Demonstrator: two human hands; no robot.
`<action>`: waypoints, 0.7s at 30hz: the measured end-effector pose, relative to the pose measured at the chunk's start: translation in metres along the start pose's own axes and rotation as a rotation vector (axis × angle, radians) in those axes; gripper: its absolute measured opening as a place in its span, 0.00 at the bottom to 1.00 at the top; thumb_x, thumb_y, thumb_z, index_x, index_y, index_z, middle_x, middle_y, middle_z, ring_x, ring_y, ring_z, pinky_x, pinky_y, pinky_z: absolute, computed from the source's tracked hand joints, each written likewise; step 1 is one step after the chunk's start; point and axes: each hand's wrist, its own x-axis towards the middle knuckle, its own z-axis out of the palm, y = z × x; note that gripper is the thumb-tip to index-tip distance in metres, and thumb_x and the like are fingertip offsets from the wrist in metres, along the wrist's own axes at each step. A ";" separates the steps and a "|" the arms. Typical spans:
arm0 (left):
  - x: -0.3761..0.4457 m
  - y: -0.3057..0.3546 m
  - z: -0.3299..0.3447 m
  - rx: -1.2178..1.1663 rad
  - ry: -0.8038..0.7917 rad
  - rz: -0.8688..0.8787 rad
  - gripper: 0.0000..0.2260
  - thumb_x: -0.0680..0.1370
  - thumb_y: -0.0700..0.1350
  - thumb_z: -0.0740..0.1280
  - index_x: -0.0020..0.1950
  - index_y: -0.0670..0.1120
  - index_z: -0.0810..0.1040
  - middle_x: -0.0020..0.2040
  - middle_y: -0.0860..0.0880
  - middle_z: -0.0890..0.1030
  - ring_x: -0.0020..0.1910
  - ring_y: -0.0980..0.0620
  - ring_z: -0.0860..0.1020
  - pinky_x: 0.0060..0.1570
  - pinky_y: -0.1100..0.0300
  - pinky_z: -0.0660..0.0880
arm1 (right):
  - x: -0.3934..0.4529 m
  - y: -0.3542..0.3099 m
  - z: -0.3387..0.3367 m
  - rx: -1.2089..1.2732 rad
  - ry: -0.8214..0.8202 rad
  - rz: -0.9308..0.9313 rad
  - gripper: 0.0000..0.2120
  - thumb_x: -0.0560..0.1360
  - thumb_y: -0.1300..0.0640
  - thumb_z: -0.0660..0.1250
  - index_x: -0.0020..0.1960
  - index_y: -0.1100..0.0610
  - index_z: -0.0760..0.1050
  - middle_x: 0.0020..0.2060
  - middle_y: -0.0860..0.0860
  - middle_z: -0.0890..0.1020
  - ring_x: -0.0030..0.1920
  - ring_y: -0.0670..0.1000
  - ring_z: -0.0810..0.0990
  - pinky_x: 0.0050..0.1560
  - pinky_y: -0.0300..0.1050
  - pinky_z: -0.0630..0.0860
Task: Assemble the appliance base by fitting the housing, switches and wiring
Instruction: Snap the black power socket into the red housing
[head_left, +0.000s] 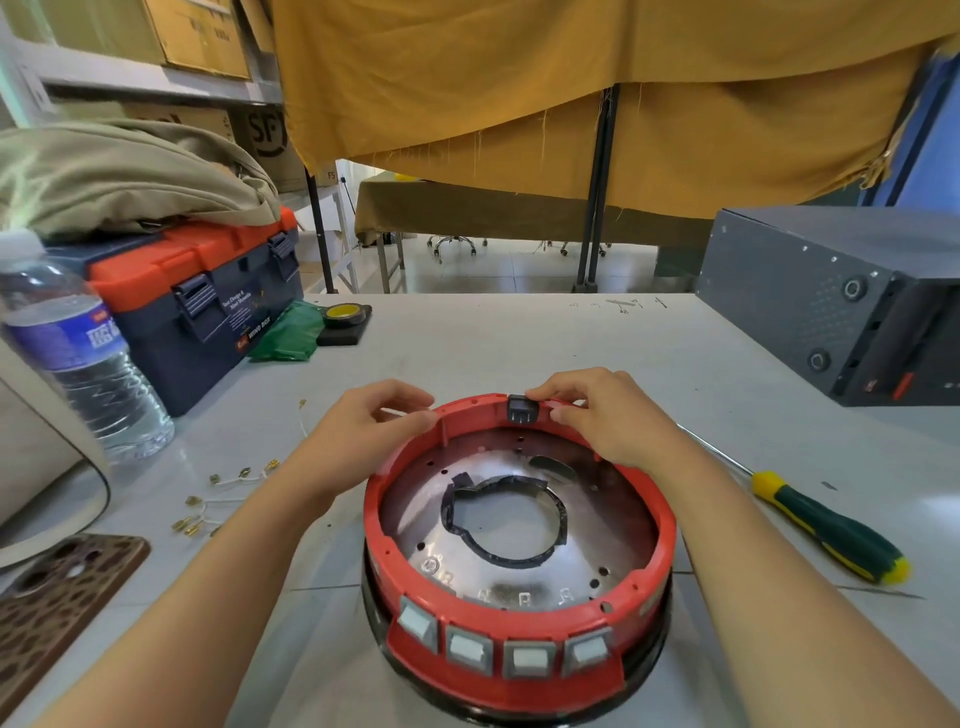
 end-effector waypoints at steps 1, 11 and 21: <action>-0.005 -0.001 -0.002 -0.014 0.005 -0.013 0.04 0.75 0.47 0.69 0.48 0.55 0.80 0.47 0.56 0.81 0.42 0.61 0.79 0.35 0.72 0.73 | -0.001 0.000 0.000 -0.007 0.009 0.013 0.14 0.77 0.62 0.64 0.58 0.48 0.80 0.57 0.53 0.81 0.60 0.52 0.76 0.58 0.37 0.67; -0.038 0.002 -0.008 -0.150 -0.028 -0.061 0.14 0.76 0.35 0.61 0.56 0.51 0.74 0.54 0.57 0.81 0.49 0.59 0.78 0.43 0.66 0.70 | -0.026 -0.004 -0.009 -0.044 -0.012 0.058 0.18 0.78 0.65 0.61 0.64 0.51 0.77 0.64 0.48 0.78 0.65 0.48 0.74 0.63 0.34 0.62; -0.046 -0.005 -0.023 -0.147 0.043 -0.020 0.10 0.77 0.35 0.62 0.53 0.47 0.78 0.51 0.52 0.83 0.53 0.55 0.80 0.53 0.62 0.74 | -0.045 0.005 -0.009 -0.080 0.198 0.198 0.17 0.78 0.63 0.60 0.62 0.51 0.78 0.61 0.55 0.80 0.63 0.57 0.75 0.62 0.53 0.73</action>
